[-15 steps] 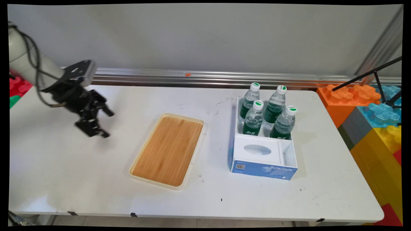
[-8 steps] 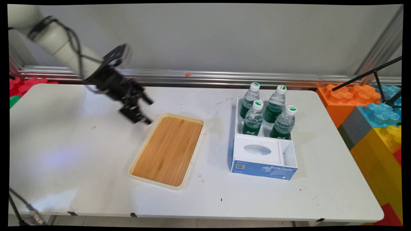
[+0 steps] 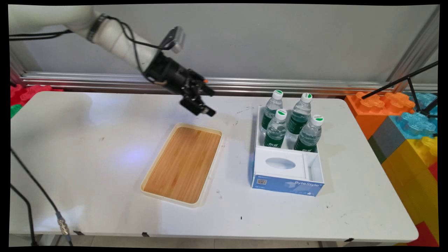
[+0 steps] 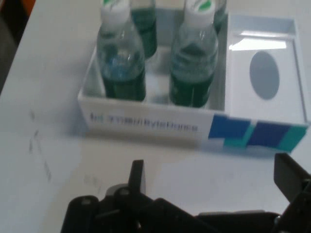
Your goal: Pick up the green bottle from the white box
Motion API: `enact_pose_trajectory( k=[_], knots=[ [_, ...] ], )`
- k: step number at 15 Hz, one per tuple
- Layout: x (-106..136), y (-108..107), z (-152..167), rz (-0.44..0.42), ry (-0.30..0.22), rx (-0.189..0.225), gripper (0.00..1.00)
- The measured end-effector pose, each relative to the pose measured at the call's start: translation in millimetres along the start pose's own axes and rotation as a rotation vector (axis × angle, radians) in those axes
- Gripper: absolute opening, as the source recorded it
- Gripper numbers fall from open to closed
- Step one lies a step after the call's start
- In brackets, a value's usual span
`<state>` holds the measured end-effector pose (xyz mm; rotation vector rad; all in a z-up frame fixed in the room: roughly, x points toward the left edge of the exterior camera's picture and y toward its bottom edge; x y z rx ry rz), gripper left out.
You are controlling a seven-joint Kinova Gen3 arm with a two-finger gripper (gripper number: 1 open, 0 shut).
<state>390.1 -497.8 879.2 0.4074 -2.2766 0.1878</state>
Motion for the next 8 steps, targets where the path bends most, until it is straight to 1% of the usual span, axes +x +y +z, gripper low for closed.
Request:
enact_pose_trajectory(
  k=[5,8],
  knots=[
    [15.6,-6.2,43.0,0.050,0.063,-0.061,1.00],
    [20.1,-7.0,63.9,0.067,0.085,-0.076,1.00]
  ],
)
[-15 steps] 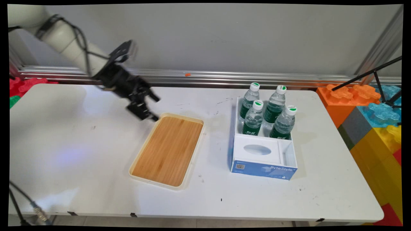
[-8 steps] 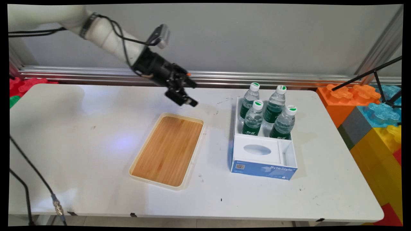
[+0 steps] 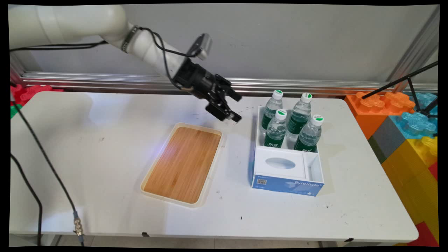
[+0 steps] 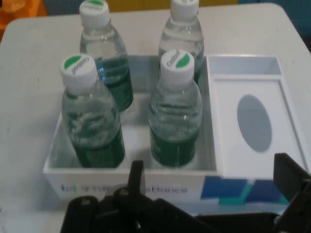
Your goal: Pick up the green bottle from the white box
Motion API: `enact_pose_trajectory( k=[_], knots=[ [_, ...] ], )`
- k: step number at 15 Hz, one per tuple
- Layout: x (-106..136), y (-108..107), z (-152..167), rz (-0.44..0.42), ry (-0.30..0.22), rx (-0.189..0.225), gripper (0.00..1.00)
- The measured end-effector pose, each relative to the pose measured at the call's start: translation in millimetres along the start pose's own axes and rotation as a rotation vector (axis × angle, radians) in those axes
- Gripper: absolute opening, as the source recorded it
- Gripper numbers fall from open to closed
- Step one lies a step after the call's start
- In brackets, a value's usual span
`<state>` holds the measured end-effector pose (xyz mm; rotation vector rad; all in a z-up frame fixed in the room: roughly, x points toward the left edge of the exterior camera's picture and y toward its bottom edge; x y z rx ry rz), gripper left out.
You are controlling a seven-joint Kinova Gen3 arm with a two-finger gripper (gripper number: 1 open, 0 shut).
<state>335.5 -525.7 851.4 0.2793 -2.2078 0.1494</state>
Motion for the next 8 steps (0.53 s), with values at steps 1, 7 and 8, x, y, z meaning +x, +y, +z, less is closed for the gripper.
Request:
enact_pose_trajectory(
  k=[1,7,8],
  knots=[
    [0.2,-1.1,8.5,0.005,0.008,-0.002,1.00],
    [-2.8,-6.8,60.5,0.002,0.035,-0.002,1.00],
    [-3.0,-7.7,69.4,0.000,0.040,-0.002,1.00]
  ],
)
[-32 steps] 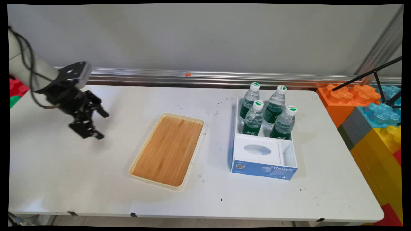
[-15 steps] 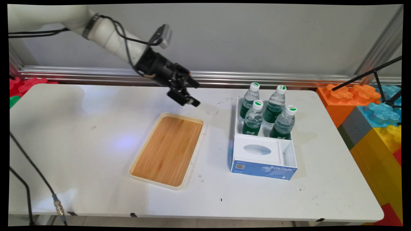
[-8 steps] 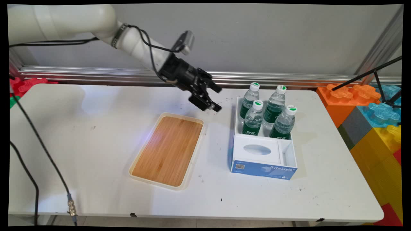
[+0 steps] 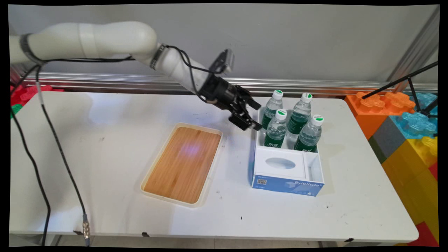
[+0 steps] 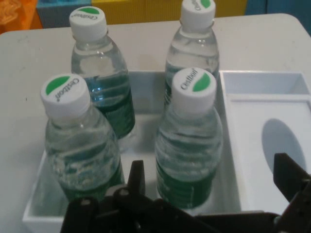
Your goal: Pick up the green bottle from the white box
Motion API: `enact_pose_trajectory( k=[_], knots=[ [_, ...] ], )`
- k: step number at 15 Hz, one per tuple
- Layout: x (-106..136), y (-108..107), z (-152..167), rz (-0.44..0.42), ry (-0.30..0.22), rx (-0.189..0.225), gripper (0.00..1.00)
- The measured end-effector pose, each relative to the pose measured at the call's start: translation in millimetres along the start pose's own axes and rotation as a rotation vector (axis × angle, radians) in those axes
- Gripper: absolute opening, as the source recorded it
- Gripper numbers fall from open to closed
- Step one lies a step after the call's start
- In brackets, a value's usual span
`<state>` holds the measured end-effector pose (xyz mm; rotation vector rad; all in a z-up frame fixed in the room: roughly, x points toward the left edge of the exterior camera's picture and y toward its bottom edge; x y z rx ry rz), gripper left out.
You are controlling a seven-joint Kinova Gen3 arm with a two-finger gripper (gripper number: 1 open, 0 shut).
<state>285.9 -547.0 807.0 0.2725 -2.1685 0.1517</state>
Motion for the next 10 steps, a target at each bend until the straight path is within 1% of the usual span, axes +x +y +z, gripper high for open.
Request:
enact_pose_trajectory(
  k=[4,10],
  knots=[
    [-2.4,-2.2,26.0,-0.008,0.013,0.000,1.00],
    [-6.8,-3.2,54.7,-0.021,0.025,0.003,1.00]
  ],
)
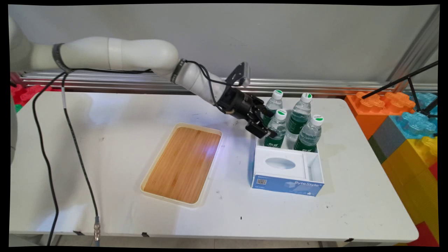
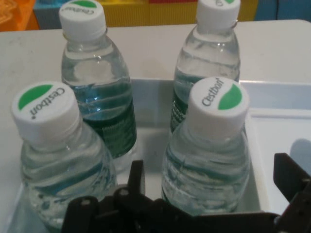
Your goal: Pick up the green bottle from the white box, then place the picked object on the tray
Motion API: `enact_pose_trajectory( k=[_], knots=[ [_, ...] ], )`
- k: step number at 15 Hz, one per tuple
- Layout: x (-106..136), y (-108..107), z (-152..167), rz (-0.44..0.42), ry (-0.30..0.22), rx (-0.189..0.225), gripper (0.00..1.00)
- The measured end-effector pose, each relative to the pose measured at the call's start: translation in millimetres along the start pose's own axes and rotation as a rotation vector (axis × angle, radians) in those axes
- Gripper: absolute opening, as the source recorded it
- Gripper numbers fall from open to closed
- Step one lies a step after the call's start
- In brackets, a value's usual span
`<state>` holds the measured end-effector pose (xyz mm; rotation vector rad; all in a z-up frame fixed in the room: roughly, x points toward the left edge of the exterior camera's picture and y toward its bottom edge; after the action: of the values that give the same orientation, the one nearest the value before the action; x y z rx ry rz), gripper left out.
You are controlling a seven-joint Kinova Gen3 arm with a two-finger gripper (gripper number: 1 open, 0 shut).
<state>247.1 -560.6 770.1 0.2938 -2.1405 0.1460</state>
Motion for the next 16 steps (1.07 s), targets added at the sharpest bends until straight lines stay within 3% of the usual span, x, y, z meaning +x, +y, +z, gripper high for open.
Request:
enact_pose_trajectory(
  k=[6,7,16],
  knots=[
    [-4.5,-0.6,22.7,0.001,0.004,0.012,1.00],
    [-4.8,-0.6,25.1,0.002,0.006,0.014,0.00],
    [1.9,5.8,19.5,-0.016,0.014,0.035,0.00]
  ],
)
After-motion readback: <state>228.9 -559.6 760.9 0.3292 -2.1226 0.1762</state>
